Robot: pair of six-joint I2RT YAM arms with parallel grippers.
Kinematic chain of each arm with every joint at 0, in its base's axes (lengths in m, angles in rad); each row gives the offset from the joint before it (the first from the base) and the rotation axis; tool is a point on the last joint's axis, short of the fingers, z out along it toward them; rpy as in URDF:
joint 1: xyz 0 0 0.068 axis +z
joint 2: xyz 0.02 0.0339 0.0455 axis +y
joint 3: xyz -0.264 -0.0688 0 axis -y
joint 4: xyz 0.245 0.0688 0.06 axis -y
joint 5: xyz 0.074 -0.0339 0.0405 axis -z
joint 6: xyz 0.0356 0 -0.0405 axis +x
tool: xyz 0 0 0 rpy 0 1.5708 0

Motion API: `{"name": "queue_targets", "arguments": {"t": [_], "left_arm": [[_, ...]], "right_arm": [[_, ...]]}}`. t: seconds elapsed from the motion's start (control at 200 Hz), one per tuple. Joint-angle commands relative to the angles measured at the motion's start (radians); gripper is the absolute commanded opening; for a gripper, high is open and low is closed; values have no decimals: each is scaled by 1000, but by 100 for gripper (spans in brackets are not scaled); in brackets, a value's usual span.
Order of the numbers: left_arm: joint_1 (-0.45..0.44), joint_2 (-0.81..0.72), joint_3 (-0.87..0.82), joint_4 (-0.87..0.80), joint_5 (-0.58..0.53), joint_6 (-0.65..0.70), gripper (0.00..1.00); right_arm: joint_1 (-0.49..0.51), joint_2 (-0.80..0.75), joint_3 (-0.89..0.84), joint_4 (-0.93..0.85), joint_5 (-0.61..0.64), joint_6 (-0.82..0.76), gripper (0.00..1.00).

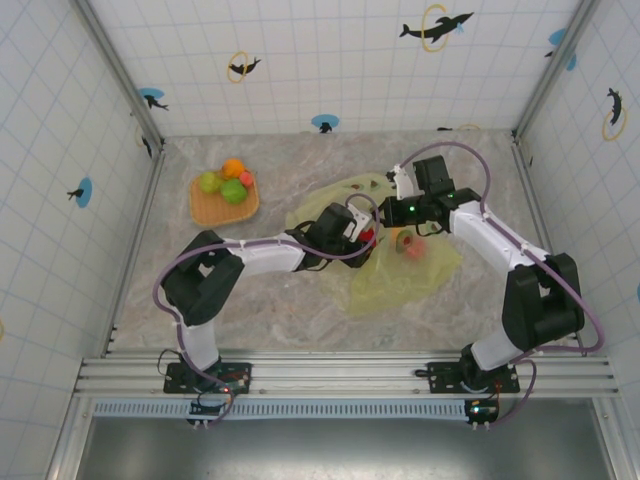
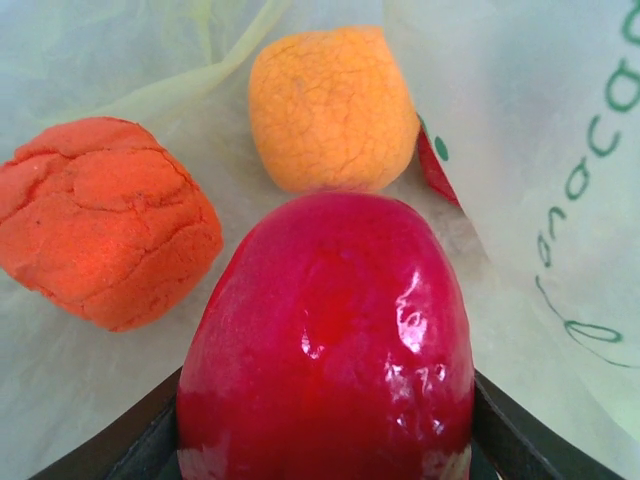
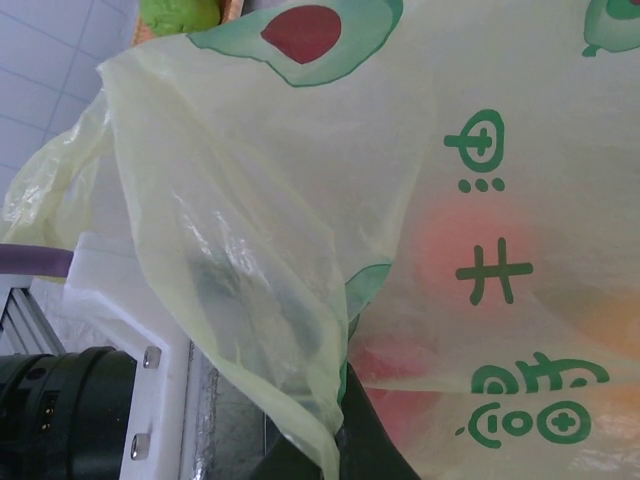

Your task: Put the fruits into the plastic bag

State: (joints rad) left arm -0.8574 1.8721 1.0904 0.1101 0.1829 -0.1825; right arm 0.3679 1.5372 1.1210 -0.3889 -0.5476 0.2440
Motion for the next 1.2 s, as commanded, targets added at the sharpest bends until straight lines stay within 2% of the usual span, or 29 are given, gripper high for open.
{"name": "queue_targets", "arguments": {"t": [0.0,0.08,0.175,0.335,0.606,0.801,0.851,1.196], "left_arm": [[1,32,23,83,-85,3,57],[1,46,28,104,-110,-3,57],[1,65,38,122,-90,-8,60],[2,93,62,107,-90,-20,69],[2,31,23,114,-119,-55,74],[2,-94,-55,94,-123,-78,74],[1,-136,-81,83,-118,-124,74],[1,-417,-251,-28,28,-161,75]], "right_arm": [[12,-37,-20,46,-64,29,0],[12,-33,-24,50,-66,31,0],[12,-29,-26,50,-63,36,0],[8,-32,-27,50,-48,35,0],[-3,-35,-32,48,-39,28,0],[-14,-40,-30,25,-9,8,0],[-13,-39,-26,14,13,2,0],[-10,-31,-37,54,46,32,0]]}}
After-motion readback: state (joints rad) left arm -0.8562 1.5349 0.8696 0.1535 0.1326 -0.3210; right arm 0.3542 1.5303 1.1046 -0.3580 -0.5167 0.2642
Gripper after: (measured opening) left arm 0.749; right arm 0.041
